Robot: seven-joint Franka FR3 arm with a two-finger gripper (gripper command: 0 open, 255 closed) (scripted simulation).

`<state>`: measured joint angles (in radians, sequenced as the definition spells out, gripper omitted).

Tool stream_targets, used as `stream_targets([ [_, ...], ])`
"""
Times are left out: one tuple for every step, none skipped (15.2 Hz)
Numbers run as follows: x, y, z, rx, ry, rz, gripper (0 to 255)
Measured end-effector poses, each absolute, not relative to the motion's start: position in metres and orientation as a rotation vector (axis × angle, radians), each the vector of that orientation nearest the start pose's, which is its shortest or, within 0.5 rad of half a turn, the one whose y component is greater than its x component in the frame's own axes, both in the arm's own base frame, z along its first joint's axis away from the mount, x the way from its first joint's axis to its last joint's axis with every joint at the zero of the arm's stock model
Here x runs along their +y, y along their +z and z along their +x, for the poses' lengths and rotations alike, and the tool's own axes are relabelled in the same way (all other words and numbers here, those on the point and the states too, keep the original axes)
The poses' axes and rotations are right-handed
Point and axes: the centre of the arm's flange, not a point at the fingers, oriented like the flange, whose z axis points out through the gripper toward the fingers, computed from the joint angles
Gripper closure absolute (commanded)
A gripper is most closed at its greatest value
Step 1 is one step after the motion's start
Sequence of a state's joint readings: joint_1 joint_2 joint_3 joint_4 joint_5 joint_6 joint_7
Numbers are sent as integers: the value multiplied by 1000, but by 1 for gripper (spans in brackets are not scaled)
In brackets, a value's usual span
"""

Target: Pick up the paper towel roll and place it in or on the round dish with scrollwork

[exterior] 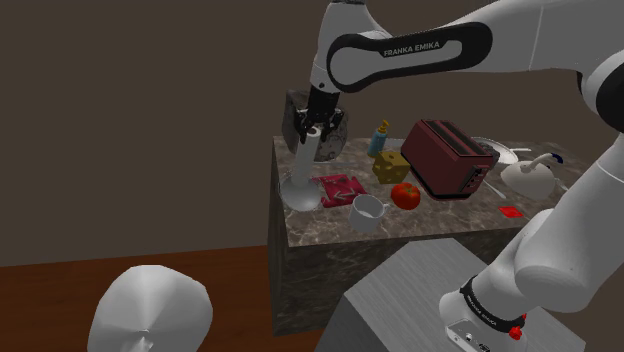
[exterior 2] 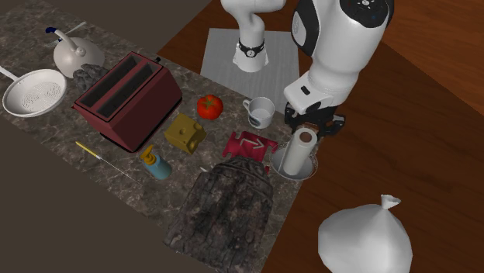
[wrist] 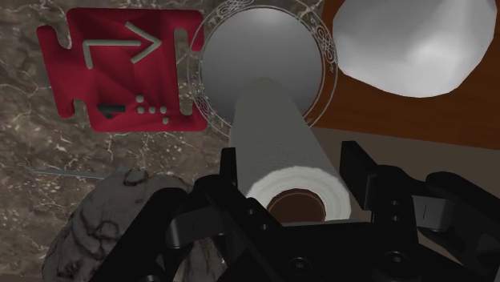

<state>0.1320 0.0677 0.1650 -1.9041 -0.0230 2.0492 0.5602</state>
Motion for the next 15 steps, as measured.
stream_targets([
  [168, 469, 561, 395, -117, -3091, 255],
  [168, 469, 561, 395, -117, -3091, 255],
  [168, 469, 561, 395, -117, -3091, 0],
  [168, 469, 561, 395, -117, -3091, 0],
  [168, 469, 561, 395, -118, -3090, 0],
  [168, 469, 561, 395, -118, -3090, 0],
  [168, 469, 561, 395, -118, -3090, 0],
  [168, 469, 561, 395, -118, -3090, 0],
  [168, 469, 561, 395, -118, -3090, 0],
  [168, 476, 560, 395, -118, -3090, 0],
  [166, 485, 558, 395, -119, -3090, 0],
  [169, 496, 560, 395, -119, -3090, 0],
  [168, 509, 558, 395, -119, -3090, 0],
  [167, 515, 558, 395, -120, -3090, 0],
  [168, 517, 558, 395, -119, -3090, 0],
])
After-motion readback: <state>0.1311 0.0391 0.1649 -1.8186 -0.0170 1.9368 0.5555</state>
